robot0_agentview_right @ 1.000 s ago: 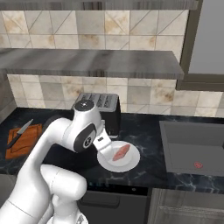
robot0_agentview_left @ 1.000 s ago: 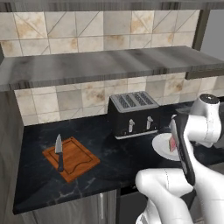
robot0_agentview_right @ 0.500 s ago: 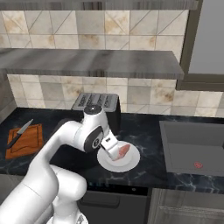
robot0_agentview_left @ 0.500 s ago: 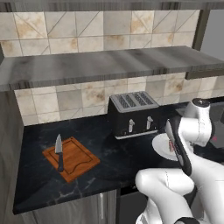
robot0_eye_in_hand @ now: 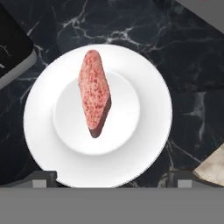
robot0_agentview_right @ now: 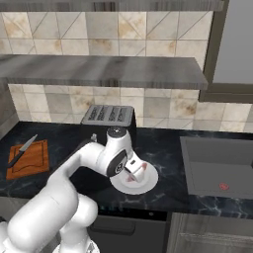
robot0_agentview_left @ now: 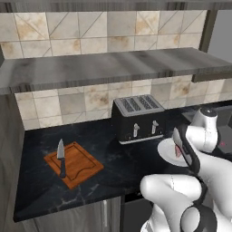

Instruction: Pick up the knife from the drawer and place it on the cutting board. Then place the meat from the plate to the cutting board.

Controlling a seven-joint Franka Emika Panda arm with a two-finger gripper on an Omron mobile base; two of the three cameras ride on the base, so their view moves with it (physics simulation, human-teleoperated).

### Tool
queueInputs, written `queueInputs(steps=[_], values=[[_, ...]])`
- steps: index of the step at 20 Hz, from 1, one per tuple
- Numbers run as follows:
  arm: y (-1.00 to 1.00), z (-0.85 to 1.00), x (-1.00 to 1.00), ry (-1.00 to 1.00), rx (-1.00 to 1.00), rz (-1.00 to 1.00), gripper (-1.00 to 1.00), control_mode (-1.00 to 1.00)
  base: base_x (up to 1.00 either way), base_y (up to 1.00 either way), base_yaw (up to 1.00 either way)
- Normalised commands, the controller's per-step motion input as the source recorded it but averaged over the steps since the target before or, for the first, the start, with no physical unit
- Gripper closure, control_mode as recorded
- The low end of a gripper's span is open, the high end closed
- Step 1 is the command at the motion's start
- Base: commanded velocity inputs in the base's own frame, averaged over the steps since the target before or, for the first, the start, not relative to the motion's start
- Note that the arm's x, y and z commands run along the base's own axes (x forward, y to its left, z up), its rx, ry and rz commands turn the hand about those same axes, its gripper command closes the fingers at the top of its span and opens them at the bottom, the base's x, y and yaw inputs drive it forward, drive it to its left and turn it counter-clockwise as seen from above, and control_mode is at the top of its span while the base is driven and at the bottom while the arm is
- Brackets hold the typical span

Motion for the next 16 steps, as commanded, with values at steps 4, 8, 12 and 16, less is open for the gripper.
queueInputs(steps=[4, 8, 12, 16], values=[[-0.07, -0.2, 0.3, 0.0, 0.0, 0.08, -1.0, -1.0, 0.0, 0.0, 0.0], [-0.01, -0.24, 0.26, 0.0, 0.0, 0.09, -1.0, -1.0, 0.0, 0.0, 0.0], [0.0, -0.27, 0.23, 0.0, 0.0, 0.08, -1.0, -1.0, 0.0, 0.0, 0.0], [-0.01, -0.26, 0.21, 0.0, 0.0, 0.07, -1.0, -1.0, 0.0, 0.0, 0.0]])
